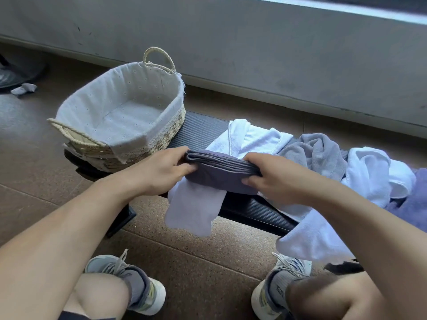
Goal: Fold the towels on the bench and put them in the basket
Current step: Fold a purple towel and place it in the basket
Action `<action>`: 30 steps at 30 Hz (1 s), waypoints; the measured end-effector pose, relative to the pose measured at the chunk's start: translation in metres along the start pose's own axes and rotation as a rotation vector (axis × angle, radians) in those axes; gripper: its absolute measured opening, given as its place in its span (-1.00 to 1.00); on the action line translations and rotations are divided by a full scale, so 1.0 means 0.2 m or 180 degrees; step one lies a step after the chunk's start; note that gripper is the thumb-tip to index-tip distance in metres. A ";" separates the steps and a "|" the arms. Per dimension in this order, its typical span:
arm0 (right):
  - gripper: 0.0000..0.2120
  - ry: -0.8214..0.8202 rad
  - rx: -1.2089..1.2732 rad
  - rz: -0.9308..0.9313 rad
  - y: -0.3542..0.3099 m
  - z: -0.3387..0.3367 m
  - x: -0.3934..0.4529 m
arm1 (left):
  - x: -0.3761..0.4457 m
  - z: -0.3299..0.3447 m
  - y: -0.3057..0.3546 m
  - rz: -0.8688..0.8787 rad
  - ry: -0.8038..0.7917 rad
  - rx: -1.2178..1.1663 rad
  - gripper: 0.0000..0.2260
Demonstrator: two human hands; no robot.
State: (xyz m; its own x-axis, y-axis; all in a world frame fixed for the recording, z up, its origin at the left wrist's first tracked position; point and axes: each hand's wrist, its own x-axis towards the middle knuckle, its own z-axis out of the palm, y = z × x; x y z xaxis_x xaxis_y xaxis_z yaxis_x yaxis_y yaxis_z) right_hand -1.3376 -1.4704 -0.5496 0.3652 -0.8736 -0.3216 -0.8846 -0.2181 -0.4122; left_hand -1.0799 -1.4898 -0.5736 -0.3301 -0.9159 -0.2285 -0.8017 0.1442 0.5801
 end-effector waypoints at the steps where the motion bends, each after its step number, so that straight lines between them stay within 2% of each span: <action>1: -0.91 0.0007 0.0115 0.0039 0.02 0.00 0.02 | 0.01 0.01 0.00 -0.0037 0.0029 -0.0038 -0.83; 4: -0.77 0.0018 0.0398 0.0178 0.06 -0.01 0.06 | 0.04 0.03 0.01 -0.0184 0.0128 -0.0214 -0.77; 7: -0.67 0.0067 0.0427 0.0267 0.08 -0.01 0.09 | 0.06 0.05 0.01 -0.0260 0.0212 -0.0290 -0.80; 11: -0.68 0.0024 -0.0088 0.0547 0.07 -0.01 0.11 | 0.11 0.08 0.02 -0.0382 0.0411 -0.0342 -0.82; 14: -0.66 0.0017 -0.0475 0.0621 0.06 -0.03 0.14 | 0.12 0.08 0.04 -0.0515 0.0501 -0.0228 -0.70; 18: -0.64 -0.0304 -0.0586 0.0684 0.04 -0.05 0.16 | 0.12 0.06 0.04 -0.0499 0.0443 -0.0322 -0.56; 20: -0.67 -0.0403 -0.0552 0.0658 0.04 -0.06 0.16 | 0.12 0.05 0.05 -0.0298 0.0363 -0.0299 -0.58; 23: -0.43 -0.0459 -0.0459 0.0683 0.04 -0.06 0.15 | 0.10 0.05 0.06 0.0076 0.0387 -0.0106 -0.70; 25: -0.36 -0.0460 -0.0392 0.0660 0.05 -0.06 0.14 | 0.10 0.04 0.05 0.0157 0.0385 -0.0020 -0.78; 27: -0.40 -0.0471 -0.0380 0.0602 0.06 -0.07 0.15 | 0.11 0.02 0.03 0.0160 0.0293 0.0040 -0.83; 30: -0.63 -0.0475 -0.0276 0.0497 0.06 -0.07 0.16 | 0.12 0.00 0.00 0.0160 0.0076 0.0054 -0.87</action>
State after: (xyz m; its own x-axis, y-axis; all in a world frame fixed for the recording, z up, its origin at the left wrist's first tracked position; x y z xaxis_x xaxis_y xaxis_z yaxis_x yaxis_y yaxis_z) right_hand -1.3415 -1.5071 -0.5526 0.2551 -0.8271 -0.5008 -0.9530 -0.1275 -0.2749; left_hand -1.0869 -1.5119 -0.5785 -0.3583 -0.9159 -0.1807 -0.7927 0.1963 0.5771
